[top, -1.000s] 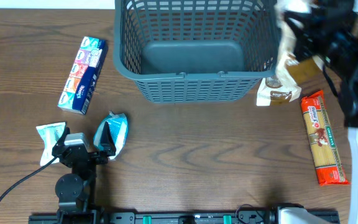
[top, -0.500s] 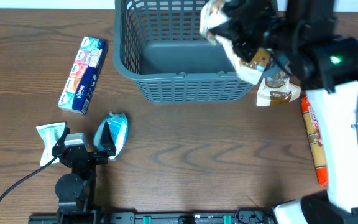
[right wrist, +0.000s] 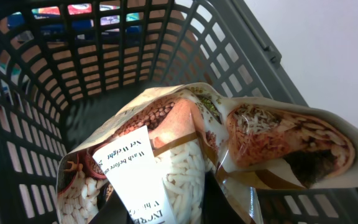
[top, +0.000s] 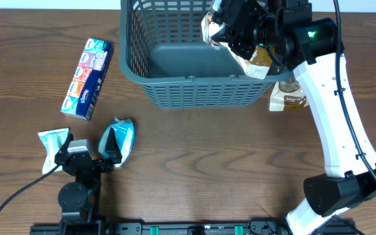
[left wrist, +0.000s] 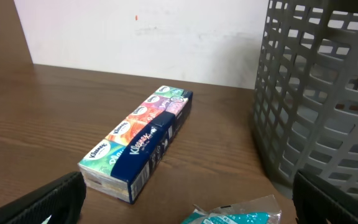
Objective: Pack container
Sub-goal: 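Lower the bag into the basket and open the right gripper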
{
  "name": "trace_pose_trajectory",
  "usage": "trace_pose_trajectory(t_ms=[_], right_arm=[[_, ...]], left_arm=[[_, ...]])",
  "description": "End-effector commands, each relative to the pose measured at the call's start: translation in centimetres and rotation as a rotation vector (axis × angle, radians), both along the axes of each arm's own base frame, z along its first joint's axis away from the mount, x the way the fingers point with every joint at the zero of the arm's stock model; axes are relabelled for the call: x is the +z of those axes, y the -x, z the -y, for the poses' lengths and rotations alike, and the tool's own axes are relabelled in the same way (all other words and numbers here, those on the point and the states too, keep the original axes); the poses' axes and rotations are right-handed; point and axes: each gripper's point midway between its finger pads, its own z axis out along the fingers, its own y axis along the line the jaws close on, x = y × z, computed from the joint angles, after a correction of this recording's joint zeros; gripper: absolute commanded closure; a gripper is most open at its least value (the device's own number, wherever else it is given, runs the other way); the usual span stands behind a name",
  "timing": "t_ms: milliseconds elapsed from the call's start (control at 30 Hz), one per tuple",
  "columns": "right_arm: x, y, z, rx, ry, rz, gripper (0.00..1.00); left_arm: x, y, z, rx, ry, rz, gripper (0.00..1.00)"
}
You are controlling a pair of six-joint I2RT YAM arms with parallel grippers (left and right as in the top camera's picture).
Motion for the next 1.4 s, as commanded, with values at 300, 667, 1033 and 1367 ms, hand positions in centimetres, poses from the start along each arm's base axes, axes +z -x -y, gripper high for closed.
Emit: trace_pose_trajectory(t_ms=[300,667,1033,1367], right_arm=[[-8.7,-2.5,-0.8,0.023,0.072,-0.185,0.98],[-10.1,-2.9,-0.7,0.016,0.083,-0.212,0.42],[-9.1,-2.7,-0.4,-0.037,0.057,-0.229,0.01],[-1.0,-1.8,3.4,-0.129,-0.019,-0.07,0.02]], left_arm=[[-1.8,0.1,-0.4,0.024,-0.003,-0.051,0.01],[-1.8,0.1,-0.4,0.024,-0.002,-0.051,0.01],[-1.8,0.1,-0.4,0.023,-0.002,-0.051,0.01],[-1.4,0.1,-0.4,0.027,0.034,-0.034,0.01]])
